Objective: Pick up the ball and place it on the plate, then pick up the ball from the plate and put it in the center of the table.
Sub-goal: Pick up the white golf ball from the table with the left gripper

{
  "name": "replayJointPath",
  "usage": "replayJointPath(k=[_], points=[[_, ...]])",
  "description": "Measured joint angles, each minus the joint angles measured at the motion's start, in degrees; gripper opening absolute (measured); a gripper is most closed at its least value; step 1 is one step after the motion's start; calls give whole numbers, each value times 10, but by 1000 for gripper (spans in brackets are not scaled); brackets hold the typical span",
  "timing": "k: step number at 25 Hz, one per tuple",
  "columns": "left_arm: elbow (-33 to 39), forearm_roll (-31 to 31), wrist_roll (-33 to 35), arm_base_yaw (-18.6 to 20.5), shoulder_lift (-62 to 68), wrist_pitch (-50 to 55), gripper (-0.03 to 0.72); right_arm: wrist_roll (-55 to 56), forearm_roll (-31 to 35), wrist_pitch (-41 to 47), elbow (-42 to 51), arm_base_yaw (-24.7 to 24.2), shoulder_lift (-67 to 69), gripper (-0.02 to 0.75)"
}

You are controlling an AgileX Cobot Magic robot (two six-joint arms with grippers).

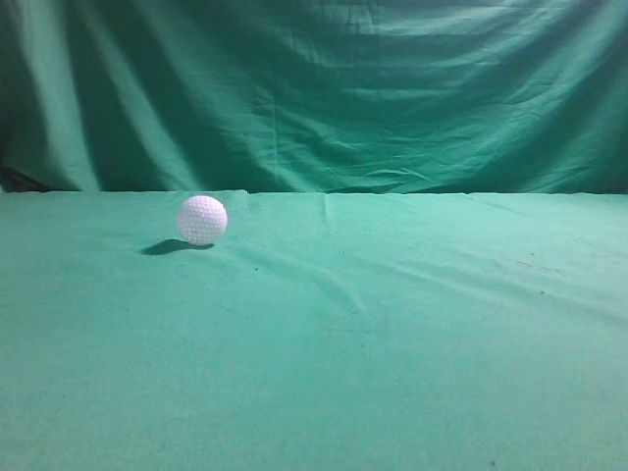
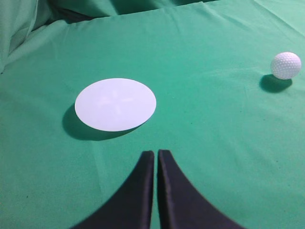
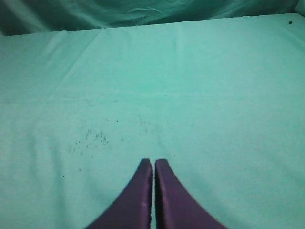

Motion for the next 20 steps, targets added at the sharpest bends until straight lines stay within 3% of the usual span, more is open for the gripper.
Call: replayJointPath(k=[20], points=[[0,4,0,0,0,0,0,0,0,0,0,0,0,0]])
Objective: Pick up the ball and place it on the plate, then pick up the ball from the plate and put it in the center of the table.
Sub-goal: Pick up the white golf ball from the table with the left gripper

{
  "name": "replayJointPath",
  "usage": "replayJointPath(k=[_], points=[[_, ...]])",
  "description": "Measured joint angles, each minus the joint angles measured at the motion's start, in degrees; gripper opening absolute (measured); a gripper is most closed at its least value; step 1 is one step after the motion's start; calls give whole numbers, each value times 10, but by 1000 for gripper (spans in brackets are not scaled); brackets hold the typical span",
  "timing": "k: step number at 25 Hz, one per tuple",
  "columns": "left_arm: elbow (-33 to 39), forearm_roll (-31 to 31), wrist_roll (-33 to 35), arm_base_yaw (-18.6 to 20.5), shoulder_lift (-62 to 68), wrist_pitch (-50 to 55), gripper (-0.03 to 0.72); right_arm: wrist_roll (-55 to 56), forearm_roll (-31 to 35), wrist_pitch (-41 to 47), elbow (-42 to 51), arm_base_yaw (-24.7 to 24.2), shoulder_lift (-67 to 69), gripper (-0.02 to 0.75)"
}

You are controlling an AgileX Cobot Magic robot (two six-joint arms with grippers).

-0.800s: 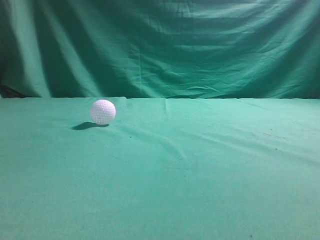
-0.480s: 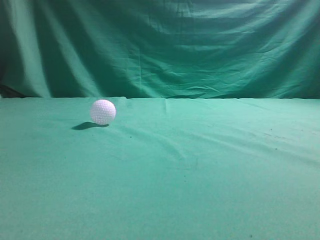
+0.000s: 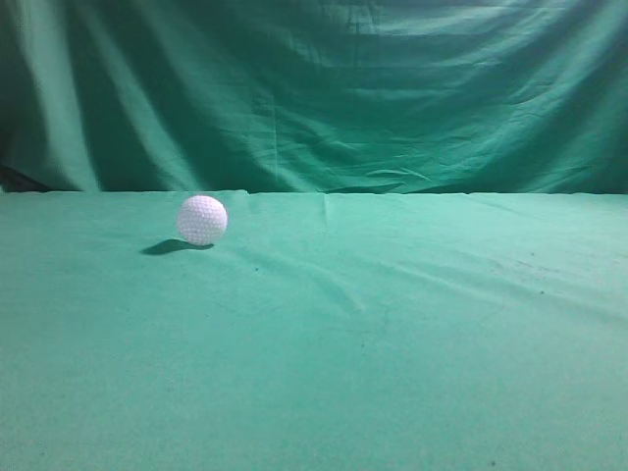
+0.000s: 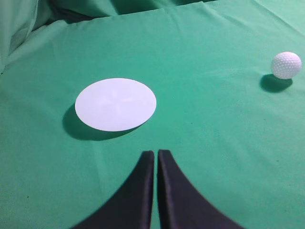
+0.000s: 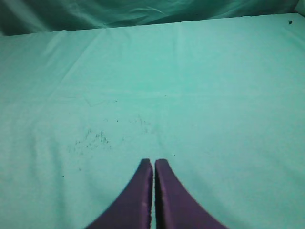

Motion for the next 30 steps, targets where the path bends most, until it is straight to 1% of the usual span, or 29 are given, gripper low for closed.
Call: replayJointPath(k=[2,4,9,13,15,16,18,21,23,24,27,29,30], points=[[0,25,4,0,0,-5,0,0,0,0,0,0,0,0],[0,32,4,0,0,-24,0,0,0,0,0,0,0,0],[0,27,4,0,0,-160,0,0,0,0,0,0,0,0],[0,28,0,0,0,-241,0,0,0,0,0,0,0,0],[0,27,-32,0,0,-305,0,0,0,0,0,0,0,0],[0,27,-59,0,0,-339,0,0,0,0,0,0,0,0],[0,27,-110,0,0,-368,0,0,0,0,0,0,0,0],[-37,53,-207,0,2,-275,0,0,0,0,0,0,0,0],[-90,59,-248,0,19,-188,0,0,0,0,0,0,0,0],[-119,59,-256,0,35,-156,0,0,0,0,0,0,0,0],[-195,51,-255,0,94,-49,0,0,0,0,0,0,0,0],[-237,22,-219,0,142,16,0,0,0,0,0,0,0,0],[-258,-4,-176,0,167,53,0,0,0,0,0,0,0,0]])
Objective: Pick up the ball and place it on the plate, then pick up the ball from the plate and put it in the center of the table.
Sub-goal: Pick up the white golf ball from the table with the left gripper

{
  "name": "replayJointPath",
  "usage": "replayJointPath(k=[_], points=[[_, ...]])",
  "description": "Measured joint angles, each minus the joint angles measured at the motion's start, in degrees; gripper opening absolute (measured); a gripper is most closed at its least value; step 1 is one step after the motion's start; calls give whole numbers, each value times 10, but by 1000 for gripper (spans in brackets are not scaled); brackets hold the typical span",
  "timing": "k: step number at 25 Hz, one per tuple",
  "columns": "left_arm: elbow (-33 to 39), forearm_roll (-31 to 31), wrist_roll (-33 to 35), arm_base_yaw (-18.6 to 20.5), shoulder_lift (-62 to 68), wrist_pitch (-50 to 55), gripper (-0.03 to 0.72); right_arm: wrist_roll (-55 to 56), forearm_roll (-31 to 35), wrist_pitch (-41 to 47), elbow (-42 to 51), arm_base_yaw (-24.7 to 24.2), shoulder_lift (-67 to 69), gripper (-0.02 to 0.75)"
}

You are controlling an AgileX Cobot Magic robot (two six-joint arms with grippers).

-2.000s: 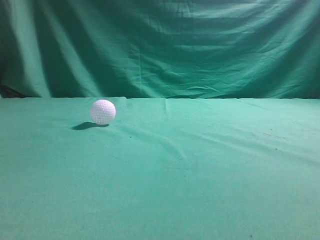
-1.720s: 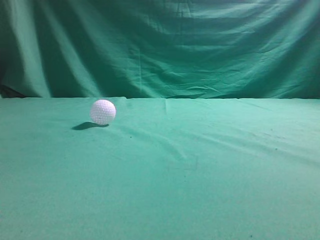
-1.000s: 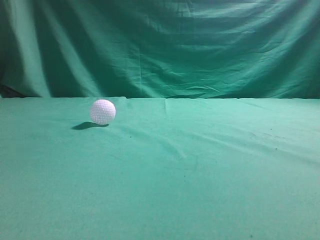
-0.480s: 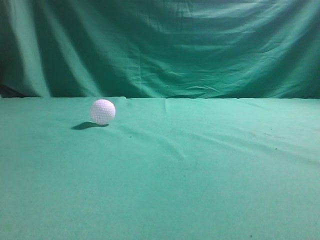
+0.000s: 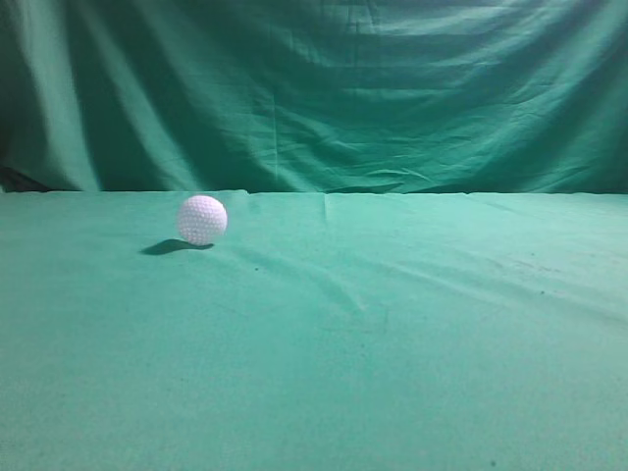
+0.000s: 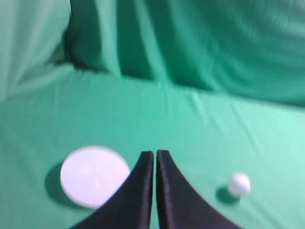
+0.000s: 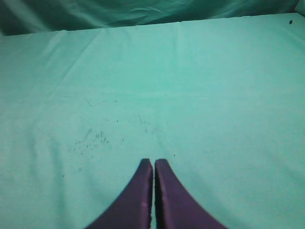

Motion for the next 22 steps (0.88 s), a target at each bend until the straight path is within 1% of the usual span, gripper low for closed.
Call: replayJointPath(k=[1,3,4,7,11,13,16,18,20,22], points=[[-10,-26,36,0,21,20,0,0,0,0,0,0,0,0],[-28,-96,108,0,61,38,0,0,0,0,0,0,0,0],[-29,-128,130,0,79,39,0,0,0,0,0,0,0,0],[-33,-192,154,0,115,35,0,0,0,0,0,0,0,0],[-36,-229,175,0,153,30,0,0,0,0,0,0,0,0],[-48,-266,228,0,181,44,0,0,0,0,0,0,0,0],[-92,-357,371,0,243,108,0,0,0,0,0,0,0,0],[-129,-413,437,0,292,162,0,0,0,0,0,0,0,0],[-160,-436,471,0,347,196,0,0,0,0,0,0,0,0],[-185,-441,488,-1,395,210,0,0,0,0,0,0,0,0]])
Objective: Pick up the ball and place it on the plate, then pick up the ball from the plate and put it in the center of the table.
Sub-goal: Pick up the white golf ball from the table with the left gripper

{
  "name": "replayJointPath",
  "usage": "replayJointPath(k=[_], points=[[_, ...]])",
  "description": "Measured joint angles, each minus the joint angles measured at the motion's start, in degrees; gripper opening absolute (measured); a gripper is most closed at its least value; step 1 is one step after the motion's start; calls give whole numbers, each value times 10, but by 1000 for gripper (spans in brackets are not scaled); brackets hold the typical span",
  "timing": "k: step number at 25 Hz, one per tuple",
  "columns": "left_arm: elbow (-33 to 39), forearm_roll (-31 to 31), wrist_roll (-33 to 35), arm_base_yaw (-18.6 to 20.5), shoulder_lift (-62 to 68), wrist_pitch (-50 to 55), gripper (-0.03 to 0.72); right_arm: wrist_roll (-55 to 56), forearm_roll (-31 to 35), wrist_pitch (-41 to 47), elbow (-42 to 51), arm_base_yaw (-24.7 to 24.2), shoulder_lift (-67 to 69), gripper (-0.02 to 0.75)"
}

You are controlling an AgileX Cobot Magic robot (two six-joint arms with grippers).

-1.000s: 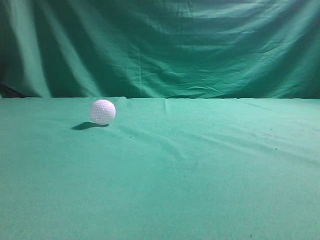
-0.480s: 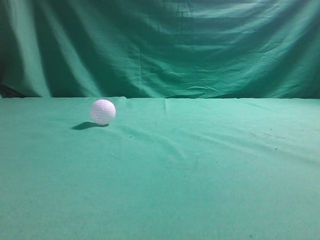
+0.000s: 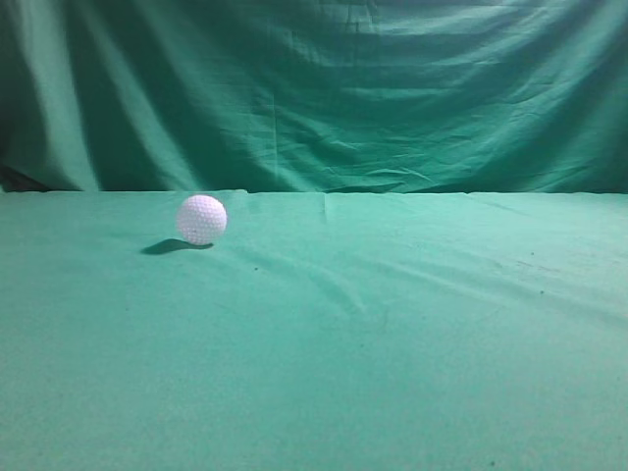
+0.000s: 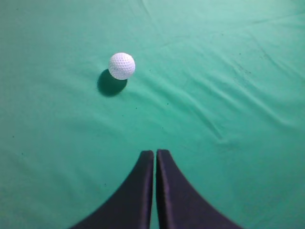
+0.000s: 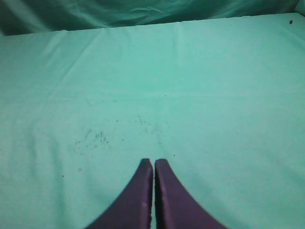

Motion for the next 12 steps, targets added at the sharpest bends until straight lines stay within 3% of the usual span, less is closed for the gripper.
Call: replayJointPath(k=[3,6,8,12], points=[[-36,1,15,-32,54,-5,0,0,0,0,0,0,0,0],[-67,38,12,-107,105,-40,0,0,0,0,0,0,0,0],[-90,107,-33,-154,146,-64,0,0,0,0,0,0,0,0],[-150,262,-142,-210,244,-67,0,0,0,0,0,0,0,0]])
